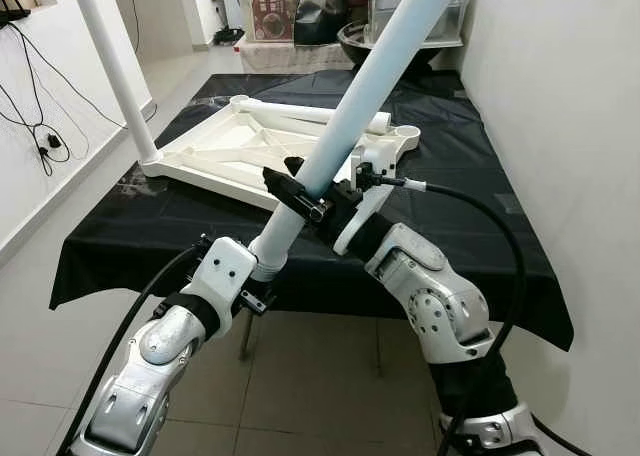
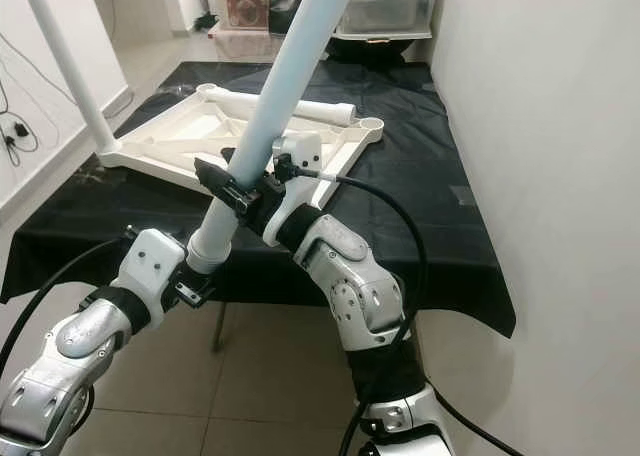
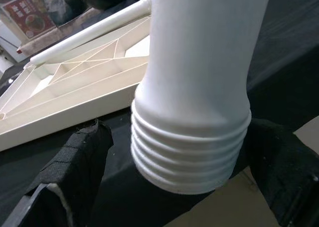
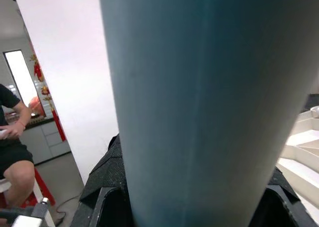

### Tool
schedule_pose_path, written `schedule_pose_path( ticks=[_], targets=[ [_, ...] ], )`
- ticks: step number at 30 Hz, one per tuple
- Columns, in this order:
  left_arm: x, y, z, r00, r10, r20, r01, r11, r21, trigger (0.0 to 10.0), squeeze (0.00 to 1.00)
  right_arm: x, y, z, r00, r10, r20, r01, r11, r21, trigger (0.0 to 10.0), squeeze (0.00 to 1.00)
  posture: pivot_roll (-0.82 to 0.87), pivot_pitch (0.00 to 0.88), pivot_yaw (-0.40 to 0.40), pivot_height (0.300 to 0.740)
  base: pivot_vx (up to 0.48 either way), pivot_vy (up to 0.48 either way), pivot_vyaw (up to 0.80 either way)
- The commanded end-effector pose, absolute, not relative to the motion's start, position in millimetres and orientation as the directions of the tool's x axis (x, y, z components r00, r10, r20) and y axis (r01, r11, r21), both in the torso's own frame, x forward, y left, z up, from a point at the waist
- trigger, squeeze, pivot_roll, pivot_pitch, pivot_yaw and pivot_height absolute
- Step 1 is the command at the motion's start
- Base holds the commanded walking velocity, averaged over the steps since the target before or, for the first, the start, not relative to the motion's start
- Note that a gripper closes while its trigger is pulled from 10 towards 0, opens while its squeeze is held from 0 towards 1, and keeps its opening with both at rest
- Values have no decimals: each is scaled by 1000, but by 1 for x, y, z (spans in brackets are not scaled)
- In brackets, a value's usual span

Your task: Building children table

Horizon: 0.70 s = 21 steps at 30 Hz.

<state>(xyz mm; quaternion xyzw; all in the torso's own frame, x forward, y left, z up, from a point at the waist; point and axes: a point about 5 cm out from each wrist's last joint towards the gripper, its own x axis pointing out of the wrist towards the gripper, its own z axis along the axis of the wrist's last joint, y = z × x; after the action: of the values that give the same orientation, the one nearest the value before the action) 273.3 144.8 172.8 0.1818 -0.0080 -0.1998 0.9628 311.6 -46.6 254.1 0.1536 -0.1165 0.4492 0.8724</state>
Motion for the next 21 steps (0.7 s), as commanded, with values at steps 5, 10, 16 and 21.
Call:
schedule_pose_path(
  ticks=[5, 10, 16, 21],
  targets=[
    [274, 152, 168, 923, -376, -82, 379, 849, 369, 10000, 0, 306, -42, 259, 534, 767, 357, -843, 516, 152, 10000, 0, 1, 60, 38, 740, 0, 0, 0],
    [274, 151, 167, 920, -384, -83, 386, 845, 371, 10000, 0, 304, -40, 259, 525, 773, 357, -849, 506, 153, 10000, 0, 1, 60, 38, 740, 0, 0, 0],
    [273, 147, 165, 909, -409, -83, 409, 830, 379, 10000, 0, 301, -38, 258, 510, 785, 352, -858, 491, 150, 10000, 0, 0, 67, 36, 740, 0, 0, 0],
    [273, 141, 165, 891, -447, -82, 444, 817, 367, 10000, 0, 299, -36, 257, 502, 792, 348, -863, 482, 149, 10000, 0, 0, 67, 36, 740, 0, 0, 0]
  ],
)
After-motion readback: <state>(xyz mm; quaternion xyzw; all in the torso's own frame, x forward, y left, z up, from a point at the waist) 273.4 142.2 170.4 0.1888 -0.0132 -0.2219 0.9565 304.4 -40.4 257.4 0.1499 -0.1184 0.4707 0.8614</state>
